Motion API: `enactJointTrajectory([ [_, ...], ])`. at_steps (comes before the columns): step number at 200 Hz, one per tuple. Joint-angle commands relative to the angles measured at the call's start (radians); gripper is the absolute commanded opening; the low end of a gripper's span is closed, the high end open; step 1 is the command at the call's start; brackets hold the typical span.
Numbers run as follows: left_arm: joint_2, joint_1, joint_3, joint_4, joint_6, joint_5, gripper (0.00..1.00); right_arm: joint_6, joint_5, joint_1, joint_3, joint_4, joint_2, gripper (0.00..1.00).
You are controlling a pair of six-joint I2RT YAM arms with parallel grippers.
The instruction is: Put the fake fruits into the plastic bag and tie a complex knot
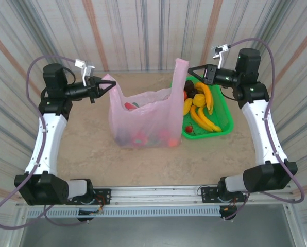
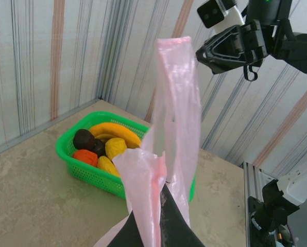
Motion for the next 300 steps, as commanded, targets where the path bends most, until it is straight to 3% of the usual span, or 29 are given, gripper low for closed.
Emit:
enactJointTrajectory([
  [1, -0.004, 0.007, 0.036, 0.004, 0.023, 0.016, 0.0, -0.016, -0.035, -0.032, 0.028, -0.028, -0.044, 0.27],
  [16, -0.005, 0.008, 0.04, -0.027, 0.038, -0.013, 0.0, -0.044, -0.02, -0.052, 0.011, -0.062, -0.086, 0.34],
  [50, -0.002, 0.008, 0.034, -0.053, 0.058, -0.016, 0.0, -0.097, -0.004, -0.044, -0.04, -0.114, -0.211, 0.36],
  [70, -0.006, 0.007, 0.028, -0.05, 0.063, -0.004, 0.0, -0.11, 0.038, 0.044, -0.102, -0.071, -0.263, 0.37],
  [91, -0.013, 0.007, 0.028, -0.05, 0.069, 0.013, 0.0, -0.207, 0.122, 0.199, -0.129, -0.05, -0.254, 0.39],
  [113, -0.016, 0.007, 0.03, -0.054, 0.079, 0.035, 0.0, -0.291, 0.172, 0.353, -0.154, 0.052, -0.196, 0.42],
  [132, -0.019, 0.007, 0.033, -0.065, 0.096, 0.061, 0.0, -0.355, 0.171, 0.441, -0.141, 0.139, -0.106, 0.53],
  [187, -0.046, 0.007, 0.044, -0.132, 0.168, 0.113, 0.0, -0.537, 0.215, 0.586, 0.102, 0.063, 0.179, 0.83],
  [203, -0.057, 0.007, 0.044, -0.158, 0.189, 0.118, 0.0, -0.561, 0.236, 0.612, 0.147, 0.056, 0.232, 0.88],
  [249, -0.074, 0.007, 0.041, -0.189, 0.218, 0.122, 0.0, -0.566, 0.238, 0.674, 0.232, 0.07, 0.346, 0.87],
  [300, -0.082, 0.007, 0.04, -0.183, 0.214, 0.134, 0.0, -0.511, 0.248, 0.722, 0.288, 0.124, 0.435, 0.67],
])
